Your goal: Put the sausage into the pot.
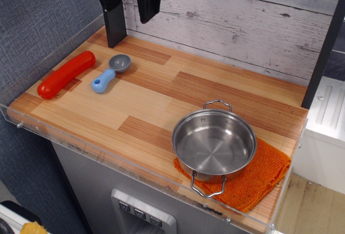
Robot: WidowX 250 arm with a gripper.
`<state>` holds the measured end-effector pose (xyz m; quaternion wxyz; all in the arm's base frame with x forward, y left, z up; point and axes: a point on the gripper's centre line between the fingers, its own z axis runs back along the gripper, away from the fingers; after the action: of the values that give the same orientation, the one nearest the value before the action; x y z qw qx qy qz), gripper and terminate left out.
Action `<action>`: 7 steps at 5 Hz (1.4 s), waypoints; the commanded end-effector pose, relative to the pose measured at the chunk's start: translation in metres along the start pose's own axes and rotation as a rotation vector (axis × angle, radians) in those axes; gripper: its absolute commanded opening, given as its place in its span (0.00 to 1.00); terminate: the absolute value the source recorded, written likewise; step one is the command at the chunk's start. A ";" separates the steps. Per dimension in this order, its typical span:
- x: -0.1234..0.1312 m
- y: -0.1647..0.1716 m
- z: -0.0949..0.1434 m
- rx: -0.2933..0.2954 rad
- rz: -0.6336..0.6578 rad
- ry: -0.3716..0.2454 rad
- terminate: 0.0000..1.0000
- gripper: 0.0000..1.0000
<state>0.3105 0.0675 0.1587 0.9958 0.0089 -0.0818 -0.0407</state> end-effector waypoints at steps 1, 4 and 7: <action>0.000 0.000 0.000 0.000 0.000 0.000 0.00 1.00; -0.049 0.074 -0.042 0.139 0.100 0.065 0.00 1.00; -0.072 0.122 -0.100 0.134 0.223 0.159 0.00 1.00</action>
<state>0.2646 0.1906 0.0346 0.9958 0.0556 0.0162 0.0711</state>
